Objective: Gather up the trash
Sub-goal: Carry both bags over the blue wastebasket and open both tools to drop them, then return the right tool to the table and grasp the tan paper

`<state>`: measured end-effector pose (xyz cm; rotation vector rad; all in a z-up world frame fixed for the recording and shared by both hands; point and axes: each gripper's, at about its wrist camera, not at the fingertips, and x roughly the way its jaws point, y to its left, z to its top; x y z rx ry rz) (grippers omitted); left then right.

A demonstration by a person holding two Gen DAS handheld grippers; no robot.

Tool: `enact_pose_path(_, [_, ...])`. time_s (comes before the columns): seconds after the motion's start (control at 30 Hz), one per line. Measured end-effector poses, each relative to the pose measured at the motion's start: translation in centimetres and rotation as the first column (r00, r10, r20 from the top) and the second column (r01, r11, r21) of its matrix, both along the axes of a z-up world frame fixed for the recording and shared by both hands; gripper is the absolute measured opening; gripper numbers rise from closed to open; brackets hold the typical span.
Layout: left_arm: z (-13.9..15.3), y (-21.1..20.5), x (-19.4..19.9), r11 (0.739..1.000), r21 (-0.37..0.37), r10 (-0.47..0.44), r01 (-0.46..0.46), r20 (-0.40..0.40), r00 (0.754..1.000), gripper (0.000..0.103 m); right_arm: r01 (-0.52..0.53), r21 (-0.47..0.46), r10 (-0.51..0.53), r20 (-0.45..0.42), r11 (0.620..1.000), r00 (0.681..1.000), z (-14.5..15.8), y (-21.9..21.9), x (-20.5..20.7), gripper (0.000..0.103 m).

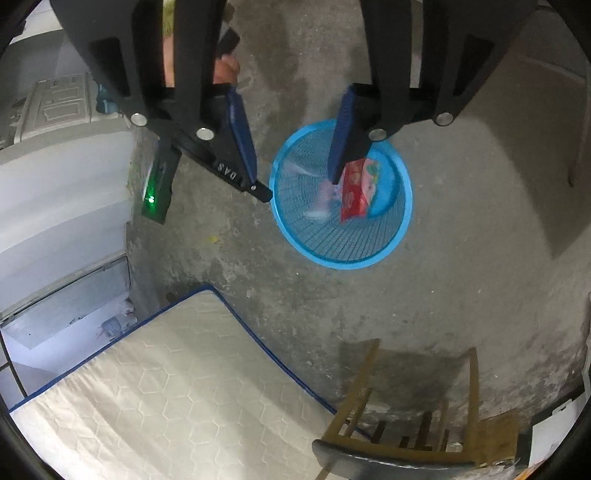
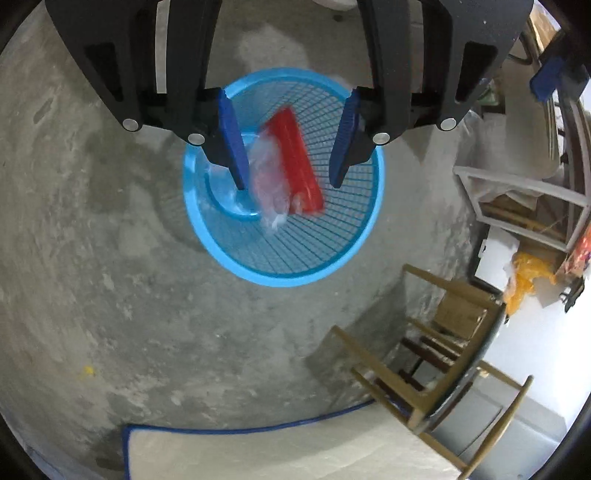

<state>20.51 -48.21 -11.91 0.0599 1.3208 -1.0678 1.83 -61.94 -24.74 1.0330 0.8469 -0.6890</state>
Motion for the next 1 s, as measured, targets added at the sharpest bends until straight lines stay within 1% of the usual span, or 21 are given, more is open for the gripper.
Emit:
enact_pose_path(0.1, [1.8, 2.0, -0.5, 1.000, 0.013, -0.001, 0.001, 0.034, 0.999, 0.041, 0.011, -0.009, -0.010, 0.020, 1.000, 1.000, 0.5, 0.5, -1.1, 0.045])
enact_pose_path(0.2, [4.4, 4.7, -1.5, 1.000, 0.012, -0.011, 0.010, 0.101, 0.995, 0.045, 0.007, -0.016, -0.006, 0.045, 1.000, 0.999, 1.3, 1.1, -2.1, 0.045])
enact_pose_path(0.23, [5.5, 5.6, -1.8, 1.000, 0.011, -0.017, 0.016, 0.133, 0.991, 0.047, -0.004, -0.028, 0.005, 0.051, 1.000, 0.999, 2.1, 1.7, -2.7, 0.046])
enact_pose_path(0.3, [7.5, 7.5, -2.6, 1.000, -0.006, -0.018, 0.020, 0.185, 0.983, 0.052, -0.021, -0.045, 0.024, 0.064, 0.999, 0.998, 3.1, 2.2, -3.0, 0.050])
enact_pose_path(0.33, [9.0, 9.1, -3.5, 1.000, -0.016, -0.018, 0.022, 0.224, 0.974, 0.055, -0.035, -0.060, 0.040, 0.077, 0.998, 0.996, 4.1, 2.8, -3.4, 0.053])
enact_pose_path(0.37, [9.8, 10.1, -3.9, 0.999, -0.025, -0.017, 0.024, 0.242, 0.970, 0.058, -0.050, -0.075, 0.056, 0.087, 0.996, 0.995, 5.0, 3.6, -3.9, 0.056])
enact_pose_path(0.4, [11.1, 11.9, -4.9, 0.999, -0.038, -0.011, 0.022, 0.272, 0.962, 0.060, -0.064, -0.088, 0.073, 0.100, 0.994, 0.992, 6.1, 4.5, -4.3, 0.057])
enact_pose_path(0.43, [12.1, 13.4, -5.6, 0.999, -0.049, -0.007, 0.022, 0.294, 0.956, 0.065, -0.074, -0.096, 0.084, 0.113, 0.993, 0.990, 6.8, 5.1, -4.7, 0.060])
enact_pose_path(0.47, [12.9, 15.0, -6.4, 0.998, -0.066, 0.000, 0.022, 0.312, 0.950, 0.070, -0.087, -0.106, 0.101, 0.133, 0.991, 0.986, 7.7, 6.0, -5.1, 0.064])
enact_pose_path(0.5, [13.5, 16.3, -7.1, 0.997, -0.080, 0.008, 0.019, 0.328, 0.945, 0.072, -0.102, -0.118, 0.119, 0.151, 0.988, 0.981, 8.7, 6.9, -5.5, 0.065])
enact_pose_path(0.57, [14.7, 20.4, -9.0, 0.995, -0.096, 0.040, -0.004, 0.372, 0.928, 0.082, -0.141, -0.146, 0.167, 0.186, 0.979, 0.968, 10.7, 8.9, -6.3, 0.070])
enact_pose_path(0.6, [15.0, 21.8, -9.7, 0.995, -0.100, 0.048, -0.011, 0.379, 0.924, 0.083, -0.164, -0.158, 0.194, 0.200, 0.974, 0.960, 11.6, 9.9, -6.6, 0.071])
enact_pose_path(0.63, [15.1, 24.0, -10.5, 0.995, -0.099, 0.064, -0.028, 0.388, 0.919, 0.087, -0.203, -0.173, 0.238, 0.214, 0.964, 0.948, 12.8, 11.4, -6.8, 0.072])
enact_pose_path(0.7, [15.4, 27.8, -11.8, 0.993, -0.096, 0.098, -0.065, 0.397, 0.912, 0.091, -0.255, -0.183, 0.293, 0.229, 0.950, 0.928, 14.1, 13.1, -6.6, 0.072])
enact_pose_path(0.73, [15.4, 30.2, -12.5, 0.991, -0.095, 0.127, -0.096, 0.402, 0.907, 0.094, -0.301, -0.194, 0.343, 0.240, 0.934, 0.908, 15.3, 14.6, -6.3, 0.072])
enact_pose_path(0.8, [15.6, 34.0, -13.2, 0.983, -0.095, 0.185, -0.160, 0.410, 0.893, 0.096, -0.356, -0.209, 0.402, 0.253, 0.911, 0.880, 16.7, 16.5, -5.6, 0.074])
enact_pose_path(0.83, [15.7, 36.5, -13.6, 0.972, -0.101, 0.233, -0.210, 0.412, 0.881, 0.097, -0.395, -0.222, 0.445, 0.266, 0.891, 0.855, 17.7, 17.9, -5.0, 0.077])
enact_pose_path(0.87, [15.6, 38.1, -13.8, 0.964, -0.105, 0.267, -0.246, 0.414, 0.870, 0.097, -0.433, -0.236, 0.487, 0.278, 0.870, 0.828, 18.6, 19.3, -4.2, 0.078])
enact_pose_path(0.9, [15.8, 40.5, -14.2, 0.949, -0.116, 0.315, -0.294, 0.420, 0.851, 0.097, -0.457, -0.242, 0.513, 0.285, 0.856, 0.810, 19.2, 20.3, -3.6, 0.079])
enact_pose_path(1.0, [15.7, 45.1, -14.9, 0.910, -0.158, 0.414, -0.383, 0.414, 0.811, 0.097, -0.549, -0.255, 0.605, 0.311, 0.796, 0.733, 21.0, 24.4, -0.7, 0.079])
